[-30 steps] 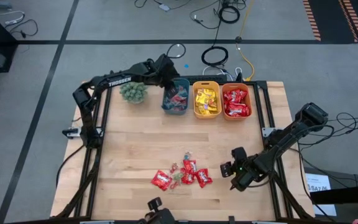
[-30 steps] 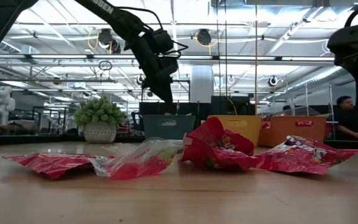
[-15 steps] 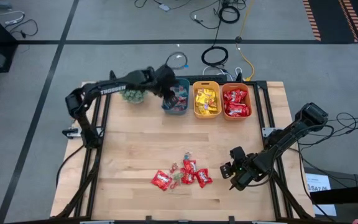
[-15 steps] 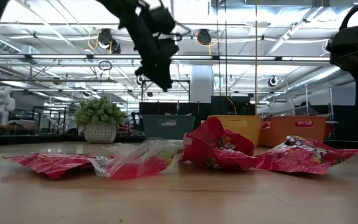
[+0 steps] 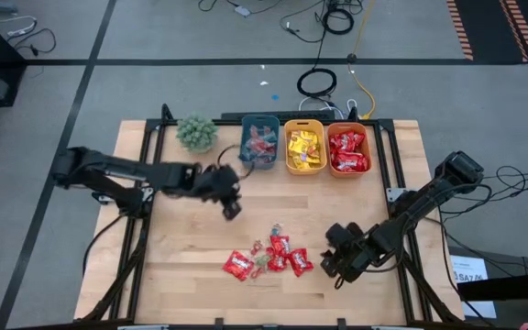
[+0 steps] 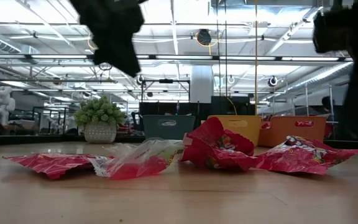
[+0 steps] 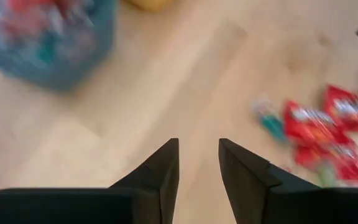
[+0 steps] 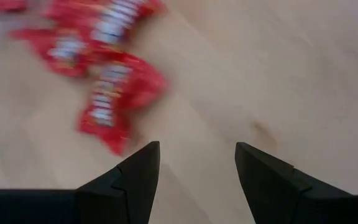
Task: Sort candy
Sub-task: Put the red candy into the orange bin
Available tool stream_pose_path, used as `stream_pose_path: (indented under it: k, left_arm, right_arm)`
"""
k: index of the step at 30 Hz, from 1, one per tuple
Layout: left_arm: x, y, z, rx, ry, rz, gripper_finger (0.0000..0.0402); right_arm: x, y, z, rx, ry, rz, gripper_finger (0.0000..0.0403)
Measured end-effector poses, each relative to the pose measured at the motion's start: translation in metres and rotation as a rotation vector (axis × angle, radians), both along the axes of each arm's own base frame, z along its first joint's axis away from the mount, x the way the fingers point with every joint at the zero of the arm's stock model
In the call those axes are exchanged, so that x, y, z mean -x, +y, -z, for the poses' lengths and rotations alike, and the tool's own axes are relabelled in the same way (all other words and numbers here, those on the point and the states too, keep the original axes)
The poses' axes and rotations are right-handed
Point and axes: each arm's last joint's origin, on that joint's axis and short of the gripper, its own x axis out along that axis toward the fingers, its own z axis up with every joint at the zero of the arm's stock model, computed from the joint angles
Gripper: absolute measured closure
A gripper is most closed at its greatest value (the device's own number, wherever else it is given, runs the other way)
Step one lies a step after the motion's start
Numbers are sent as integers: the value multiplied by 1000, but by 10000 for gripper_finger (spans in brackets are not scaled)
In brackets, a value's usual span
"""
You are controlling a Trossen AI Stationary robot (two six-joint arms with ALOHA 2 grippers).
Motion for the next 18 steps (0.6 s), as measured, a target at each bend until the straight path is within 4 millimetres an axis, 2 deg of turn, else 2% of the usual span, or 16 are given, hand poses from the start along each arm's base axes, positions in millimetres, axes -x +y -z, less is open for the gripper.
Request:
stream_pose_path:
  k: [5, 10, 16, 18]
  left_arm:
    - [19, -33, 12, 72, 3, -6, 278]
    - [26, -55, 15, 30, 10, 27, 278]
    - [32, -59, 17, -81, 61, 83, 278]
    - [35, -59, 20, -46, 108, 105, 278]
  right_arm:
    - [-18, 2, -8, 147, -158, -246, 187]
    - [-31, 0, -10, 246, -215, -387, 147]
    - [-49, 4, 15, 244, -198, -474, 104]
    - [-54, 6, 30, 226, -166, -495, 98]
